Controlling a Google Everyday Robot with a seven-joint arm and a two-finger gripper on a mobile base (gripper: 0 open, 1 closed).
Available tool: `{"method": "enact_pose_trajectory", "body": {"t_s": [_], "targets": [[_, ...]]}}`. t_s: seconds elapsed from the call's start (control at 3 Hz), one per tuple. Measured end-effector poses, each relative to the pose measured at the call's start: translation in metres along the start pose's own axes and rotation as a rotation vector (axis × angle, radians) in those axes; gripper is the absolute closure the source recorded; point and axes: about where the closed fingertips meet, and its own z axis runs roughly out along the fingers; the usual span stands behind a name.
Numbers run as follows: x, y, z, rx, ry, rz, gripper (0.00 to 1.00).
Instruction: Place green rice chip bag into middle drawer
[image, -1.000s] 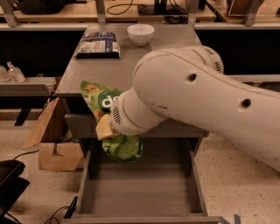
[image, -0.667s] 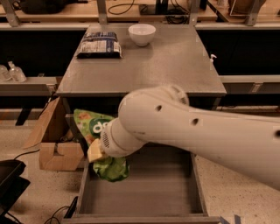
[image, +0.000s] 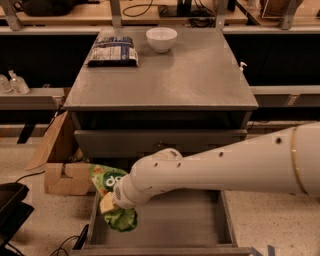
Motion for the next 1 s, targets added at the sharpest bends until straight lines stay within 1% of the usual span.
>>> {"method": "enact_pose_trajectory", "body": {"t_s": [0.33,0.67,1.0], "targets": [[0.001,-0.05,0.069,-0.039,0.034,0.077,1.0],[0.002,-0.079,0.105,-0.05,0.071,0.119,1.0],[0.004,-0.08,0.11,-0.055,0.079,0.126,0.82]]}}
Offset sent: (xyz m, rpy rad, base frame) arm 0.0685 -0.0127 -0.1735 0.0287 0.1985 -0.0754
